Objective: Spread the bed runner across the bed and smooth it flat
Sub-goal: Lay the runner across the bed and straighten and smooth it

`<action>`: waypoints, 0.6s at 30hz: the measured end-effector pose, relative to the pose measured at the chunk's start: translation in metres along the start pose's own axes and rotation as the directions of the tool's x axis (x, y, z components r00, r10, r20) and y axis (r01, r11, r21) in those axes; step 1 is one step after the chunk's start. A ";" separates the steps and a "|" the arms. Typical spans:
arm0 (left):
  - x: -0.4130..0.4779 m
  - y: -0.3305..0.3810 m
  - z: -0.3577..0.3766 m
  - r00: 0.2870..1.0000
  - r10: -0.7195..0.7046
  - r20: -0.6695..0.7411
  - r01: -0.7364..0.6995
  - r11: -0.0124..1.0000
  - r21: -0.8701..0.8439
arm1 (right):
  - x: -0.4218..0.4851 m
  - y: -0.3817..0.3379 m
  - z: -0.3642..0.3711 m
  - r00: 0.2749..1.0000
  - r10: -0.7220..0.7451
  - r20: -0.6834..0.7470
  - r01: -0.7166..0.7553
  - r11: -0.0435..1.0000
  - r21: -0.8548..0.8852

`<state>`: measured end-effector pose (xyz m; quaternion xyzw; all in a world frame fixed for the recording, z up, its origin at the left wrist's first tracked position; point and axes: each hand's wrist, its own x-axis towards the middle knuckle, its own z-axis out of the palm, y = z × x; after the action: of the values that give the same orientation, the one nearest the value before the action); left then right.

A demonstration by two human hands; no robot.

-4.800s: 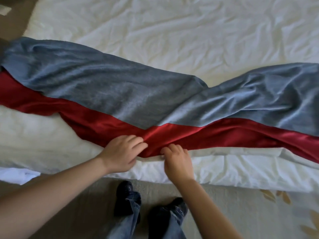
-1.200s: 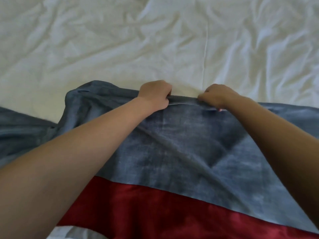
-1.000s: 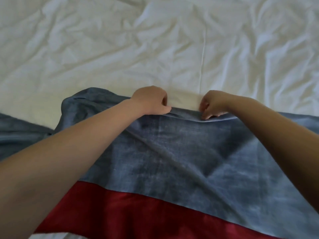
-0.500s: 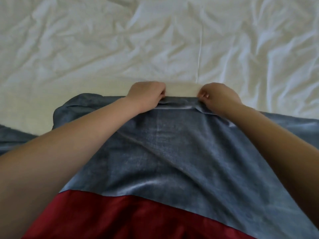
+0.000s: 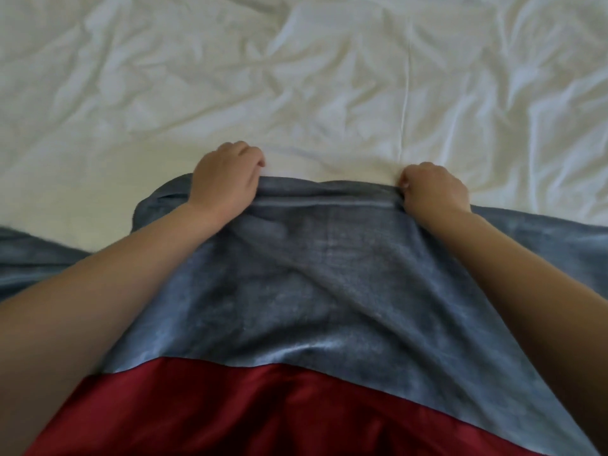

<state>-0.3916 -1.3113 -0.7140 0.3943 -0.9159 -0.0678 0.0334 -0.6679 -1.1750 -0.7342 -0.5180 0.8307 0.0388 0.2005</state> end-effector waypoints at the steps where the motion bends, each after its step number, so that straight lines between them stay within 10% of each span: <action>1: -0.009 -0.017 -0.004 1.000 -0.011 -0.011 0.011 1.000 0.009 | -0.002 -0.007 -0.002 1.000 0.015 -0.007 -0.015 1.000 -0.018; 18: -0.118 -0.185 -0.051 0.970 -0.239 -0.041 0.240 0.970 0.026 | -0.010 -0.331 0.002 0.754 -0.651 -0.086 0.619 0.748 -0.238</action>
<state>-0.1714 -1.3562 -0.6926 0.5035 -0.8618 -0.0495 0.0362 -0.3734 -1.3188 -0.6848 -0.7884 0.6097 0.0065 0.0810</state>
